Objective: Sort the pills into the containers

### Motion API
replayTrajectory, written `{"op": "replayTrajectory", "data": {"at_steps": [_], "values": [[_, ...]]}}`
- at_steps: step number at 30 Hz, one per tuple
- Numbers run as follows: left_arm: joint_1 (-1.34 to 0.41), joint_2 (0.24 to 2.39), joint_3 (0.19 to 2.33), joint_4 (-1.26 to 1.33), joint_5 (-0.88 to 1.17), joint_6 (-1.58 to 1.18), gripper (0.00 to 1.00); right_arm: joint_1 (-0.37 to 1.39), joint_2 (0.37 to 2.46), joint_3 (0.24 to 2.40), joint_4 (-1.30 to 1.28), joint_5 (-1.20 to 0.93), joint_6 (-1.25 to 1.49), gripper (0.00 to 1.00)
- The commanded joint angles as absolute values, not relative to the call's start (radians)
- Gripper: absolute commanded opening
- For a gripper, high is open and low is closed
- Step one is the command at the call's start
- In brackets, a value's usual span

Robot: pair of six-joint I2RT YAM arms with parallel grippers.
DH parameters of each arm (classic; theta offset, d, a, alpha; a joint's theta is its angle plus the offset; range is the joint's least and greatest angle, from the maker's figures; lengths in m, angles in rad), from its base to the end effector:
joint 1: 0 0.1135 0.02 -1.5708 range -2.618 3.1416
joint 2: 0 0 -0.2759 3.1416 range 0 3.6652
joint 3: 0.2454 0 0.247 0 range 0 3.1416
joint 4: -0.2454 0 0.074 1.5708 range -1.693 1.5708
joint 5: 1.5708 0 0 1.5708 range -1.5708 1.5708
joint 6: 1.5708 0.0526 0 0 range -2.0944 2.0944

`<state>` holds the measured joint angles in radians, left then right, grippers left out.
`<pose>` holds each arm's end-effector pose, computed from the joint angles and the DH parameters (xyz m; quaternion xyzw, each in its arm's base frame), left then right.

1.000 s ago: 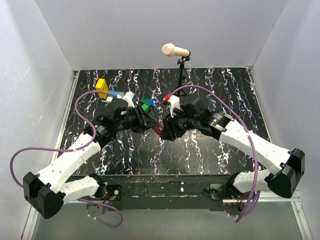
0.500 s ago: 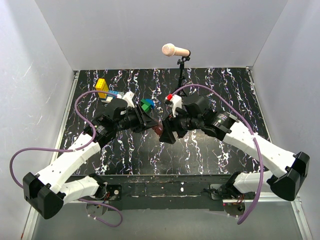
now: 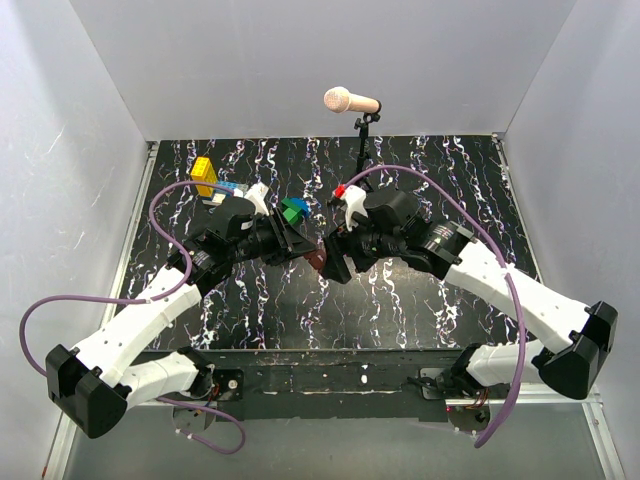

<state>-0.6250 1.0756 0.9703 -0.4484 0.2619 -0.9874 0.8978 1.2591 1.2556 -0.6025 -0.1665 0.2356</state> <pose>0.1864 -0.1513 0.3251 -0.0935 0.8633 -0.4273 0.2519 0.1669 0.2233 0.3636 -0.3235 0.8223 0.3103 0.3505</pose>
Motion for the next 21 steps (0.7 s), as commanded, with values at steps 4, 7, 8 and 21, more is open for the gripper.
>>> {"op": "replayTrajectory", "data": {"at_steps": [4,7,8,21], "values": [[-0.623,1.069,0.973,-0.451,0.255,-0.977,0.0,0.905,1.267,1.305,-0.621,-0.088,0.222,0.84],[-0.623,1.069,0.971,-0.453,0.256,-0.976,0.0,0.905,1.255,1.301,-0.617,-0.045,0.222,0.83],[-0.623,1.069,0.973,-0.453,0.256,-0.974,0.0,0.905,1.249,1.301,-0.615,-0.038,0.222,0.83],[-0.621,1.062,0.976,-0.456,0.261,-0.973,0.0,0.893,1.226,1.302,-0.638,0.072,0.241,0.83]]}}
